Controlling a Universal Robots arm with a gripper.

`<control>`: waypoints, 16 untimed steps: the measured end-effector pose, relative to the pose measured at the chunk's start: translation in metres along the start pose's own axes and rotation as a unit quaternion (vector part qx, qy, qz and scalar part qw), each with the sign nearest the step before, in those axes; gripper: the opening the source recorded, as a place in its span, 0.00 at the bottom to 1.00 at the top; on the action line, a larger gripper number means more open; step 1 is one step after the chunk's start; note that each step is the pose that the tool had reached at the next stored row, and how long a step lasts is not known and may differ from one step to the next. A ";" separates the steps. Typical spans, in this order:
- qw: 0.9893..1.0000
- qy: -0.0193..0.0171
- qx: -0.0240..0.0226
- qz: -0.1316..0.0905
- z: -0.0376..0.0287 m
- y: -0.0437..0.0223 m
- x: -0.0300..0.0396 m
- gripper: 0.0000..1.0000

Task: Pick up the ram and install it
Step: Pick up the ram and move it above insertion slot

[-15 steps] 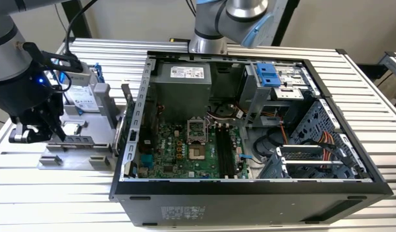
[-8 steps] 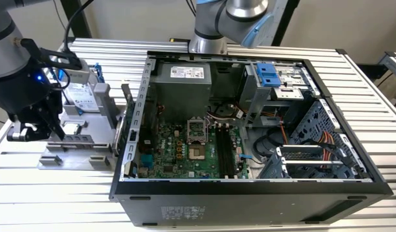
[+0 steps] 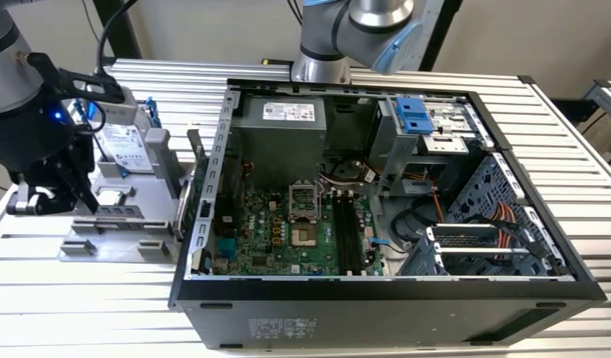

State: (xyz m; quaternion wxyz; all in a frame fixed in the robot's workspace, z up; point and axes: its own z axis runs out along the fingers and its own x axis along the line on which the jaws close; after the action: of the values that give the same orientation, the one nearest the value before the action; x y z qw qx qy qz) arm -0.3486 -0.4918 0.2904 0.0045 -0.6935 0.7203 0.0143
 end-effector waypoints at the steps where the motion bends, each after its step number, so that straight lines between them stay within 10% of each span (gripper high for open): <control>1: 1.000 0.000 0.000 0.000 -0.0007 0.0000 0.0000 0.00; 16: 1.000 0.000 0.000 0.000 -0.0111 0.0002 -0.0003 0.00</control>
State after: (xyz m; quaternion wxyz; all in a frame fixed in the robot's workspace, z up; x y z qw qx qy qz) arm -0.3486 -0.4918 0.3015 0.0045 -0.6935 0.7203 0.0143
